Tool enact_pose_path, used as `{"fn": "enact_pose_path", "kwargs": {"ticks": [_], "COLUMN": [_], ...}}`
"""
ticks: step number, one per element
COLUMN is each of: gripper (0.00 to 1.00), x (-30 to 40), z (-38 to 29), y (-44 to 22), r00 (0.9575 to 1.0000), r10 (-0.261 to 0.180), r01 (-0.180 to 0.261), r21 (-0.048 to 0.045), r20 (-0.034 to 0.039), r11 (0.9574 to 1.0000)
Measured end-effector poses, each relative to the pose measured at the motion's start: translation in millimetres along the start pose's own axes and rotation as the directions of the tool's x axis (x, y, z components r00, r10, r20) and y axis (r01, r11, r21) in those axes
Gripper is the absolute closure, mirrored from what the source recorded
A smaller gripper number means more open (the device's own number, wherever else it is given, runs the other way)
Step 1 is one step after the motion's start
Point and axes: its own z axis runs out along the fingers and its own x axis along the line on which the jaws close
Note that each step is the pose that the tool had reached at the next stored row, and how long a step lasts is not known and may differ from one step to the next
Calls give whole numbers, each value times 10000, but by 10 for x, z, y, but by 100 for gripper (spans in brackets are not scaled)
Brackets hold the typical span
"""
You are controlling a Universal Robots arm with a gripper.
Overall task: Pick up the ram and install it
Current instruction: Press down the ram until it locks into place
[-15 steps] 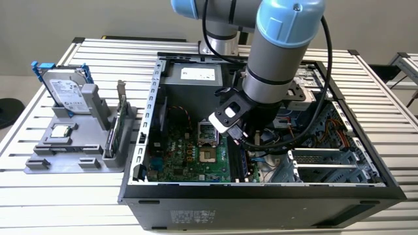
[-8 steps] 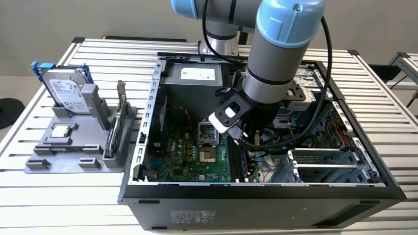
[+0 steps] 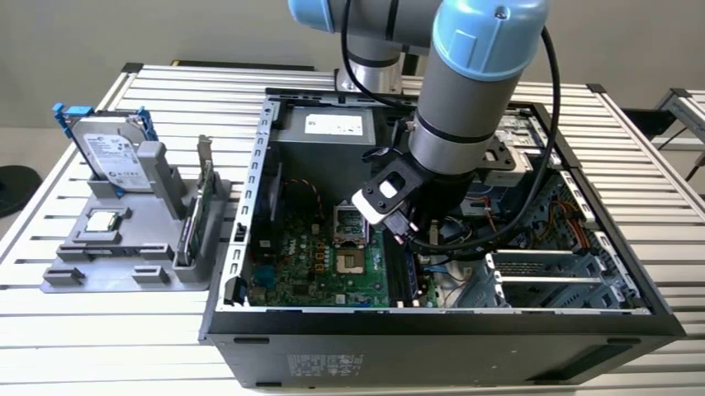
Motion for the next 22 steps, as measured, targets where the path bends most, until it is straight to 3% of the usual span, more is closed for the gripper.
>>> {"fn": "enact_pose_path", "kwargs": {"ticks": [7, 13, 22], "gripper": [100, 100, 100], "x": [0, 1, 1], "z": [0, 44, -9], "y": [0, 0, 0], "r00": [10000, 10000, 10000], "r10": [0, 0, 1], "r01": [0, 0, -1], "r21": [1, 8, -2], "r20": [2, 31, -9], "r11": [10000, 10000, 10000]}}
